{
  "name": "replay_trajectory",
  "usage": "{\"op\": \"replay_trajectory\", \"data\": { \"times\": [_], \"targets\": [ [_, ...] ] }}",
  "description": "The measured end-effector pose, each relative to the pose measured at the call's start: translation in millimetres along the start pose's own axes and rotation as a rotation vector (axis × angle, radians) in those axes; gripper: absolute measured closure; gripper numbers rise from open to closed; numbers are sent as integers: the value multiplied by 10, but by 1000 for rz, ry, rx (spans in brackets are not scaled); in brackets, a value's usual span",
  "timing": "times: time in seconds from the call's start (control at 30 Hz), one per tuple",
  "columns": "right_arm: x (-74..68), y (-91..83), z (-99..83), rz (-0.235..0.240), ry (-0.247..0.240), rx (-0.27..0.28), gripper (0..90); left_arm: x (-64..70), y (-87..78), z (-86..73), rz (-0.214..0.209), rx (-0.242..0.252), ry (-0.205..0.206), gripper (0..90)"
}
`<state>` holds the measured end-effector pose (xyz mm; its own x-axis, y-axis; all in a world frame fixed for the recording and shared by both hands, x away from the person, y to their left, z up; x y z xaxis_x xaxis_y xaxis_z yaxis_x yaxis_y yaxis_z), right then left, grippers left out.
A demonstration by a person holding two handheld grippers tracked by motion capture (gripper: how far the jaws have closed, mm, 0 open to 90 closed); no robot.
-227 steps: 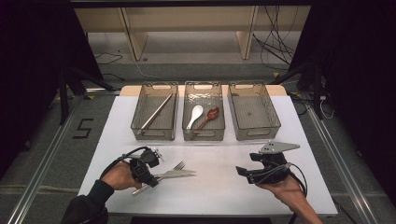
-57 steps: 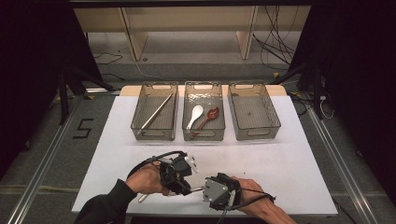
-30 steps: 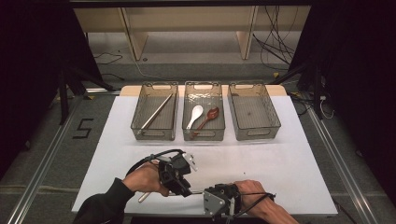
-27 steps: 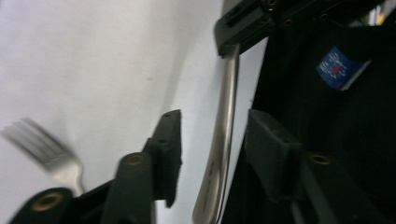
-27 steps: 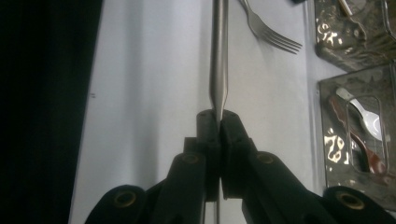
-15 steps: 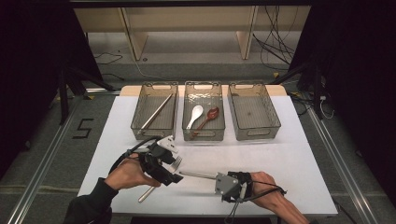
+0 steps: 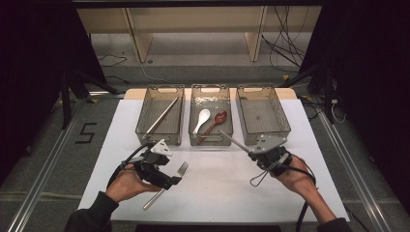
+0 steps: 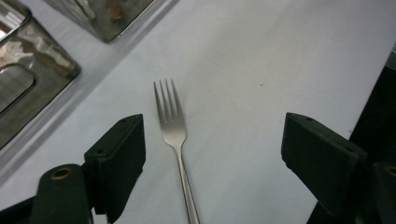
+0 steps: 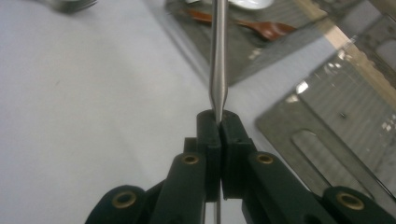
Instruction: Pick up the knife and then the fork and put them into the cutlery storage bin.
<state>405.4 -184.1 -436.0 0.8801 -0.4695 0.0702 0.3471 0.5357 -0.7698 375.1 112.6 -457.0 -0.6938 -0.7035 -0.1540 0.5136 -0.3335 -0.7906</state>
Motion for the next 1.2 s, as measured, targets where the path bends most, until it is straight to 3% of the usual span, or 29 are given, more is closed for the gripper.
{"op": "replay_trajectory", "data": {
  "times": [0.13,0.3,0.4,0.57,1.2],
  "targets": [
    [268,-98,20,-11,100,28,891,-20,64,-116,12,-36,-6,207],
    [576,-138,58,-33,188,24,891,-62,74,-175,29,-38,-20,200],
    [746,-152,100,-51,233,31,890,-87,70,-198,38,-33,-35,191],
    [985,-147,146,-72,300,23,890,-98,73,-256,47,-46,-25,173],
    [1533,62,318,-120,413,-38,889,-128,94,-345,45,-56,-50,162]
  ]
}}
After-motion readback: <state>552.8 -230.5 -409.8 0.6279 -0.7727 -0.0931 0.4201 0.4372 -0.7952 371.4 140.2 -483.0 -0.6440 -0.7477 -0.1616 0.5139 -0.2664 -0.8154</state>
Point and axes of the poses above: each handheld gripper's, and its own axes: y roughly forward along the jaws, z roughly out of its top, x roughly to its right, the point moved 7 cm from there along y, roughly forward along the jaws, and after that the axes turned 15 degrees about z, right-handed, at the moved point
